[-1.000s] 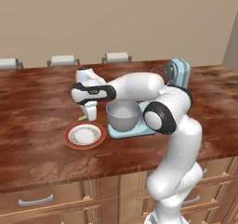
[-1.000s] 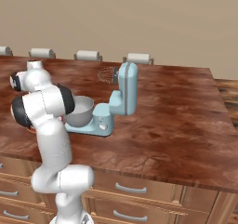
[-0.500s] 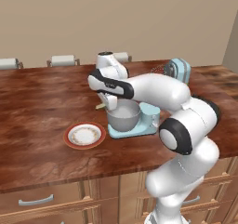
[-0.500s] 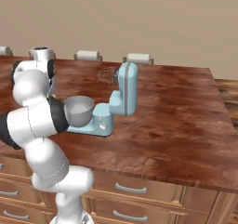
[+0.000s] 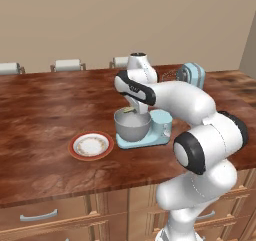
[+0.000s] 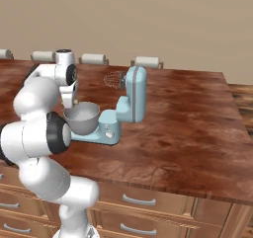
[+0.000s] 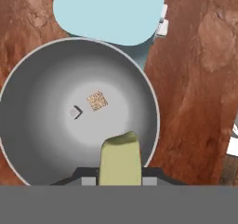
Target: Add butter and sugar cubes to the stand mixer bowl and then turn on the stand mixer to begin making frosting.
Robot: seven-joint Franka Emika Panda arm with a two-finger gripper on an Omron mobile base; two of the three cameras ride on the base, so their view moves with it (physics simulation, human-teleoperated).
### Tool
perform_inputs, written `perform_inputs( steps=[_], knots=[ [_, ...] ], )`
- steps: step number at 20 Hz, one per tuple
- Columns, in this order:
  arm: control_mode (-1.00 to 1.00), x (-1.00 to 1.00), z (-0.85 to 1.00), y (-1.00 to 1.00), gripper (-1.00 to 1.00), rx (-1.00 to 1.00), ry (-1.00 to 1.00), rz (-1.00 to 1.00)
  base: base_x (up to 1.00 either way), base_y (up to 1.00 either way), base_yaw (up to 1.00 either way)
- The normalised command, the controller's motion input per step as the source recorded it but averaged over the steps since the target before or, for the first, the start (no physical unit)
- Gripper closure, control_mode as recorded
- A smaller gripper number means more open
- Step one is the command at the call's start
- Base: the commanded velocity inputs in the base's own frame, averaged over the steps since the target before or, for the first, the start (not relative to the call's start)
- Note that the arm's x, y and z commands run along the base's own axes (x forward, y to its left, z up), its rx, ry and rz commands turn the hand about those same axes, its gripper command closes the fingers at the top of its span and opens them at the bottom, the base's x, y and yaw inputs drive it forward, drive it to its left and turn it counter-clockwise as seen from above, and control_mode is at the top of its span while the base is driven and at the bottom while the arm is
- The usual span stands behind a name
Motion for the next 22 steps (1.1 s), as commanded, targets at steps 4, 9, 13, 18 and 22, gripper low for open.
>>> perform_inputs(
  steps=[4, 9, 13, 18, 22],
  knots=[
    [-1.00, 0.34, -0.12, -0.38, 1.00, 0.00, -0.01, 0.00, 0.00, 0.00, 0.00],
    [-1.00, 0.06, -0.26, -0.12, 1.00, 0.00, 0.00, 0.00, 0.00, 0.00, 0.00],
    [-1.00, 0.00, -0.37, 0.00, 1.00, 0.00, 0.00, 0.00, 0.00, 0.00, 0.00],
    [-1.00, 0.01, -0.34, 0.00, 1.00, 0.00, 0.00, 0.00, 0.00, 0.00, 0.00],
    [-1.00, 0.11, -0.31, 0.00, 1.00, 0.00, 0.00, 0.00, 0.00, 0.00, 0.00]
  ],
)
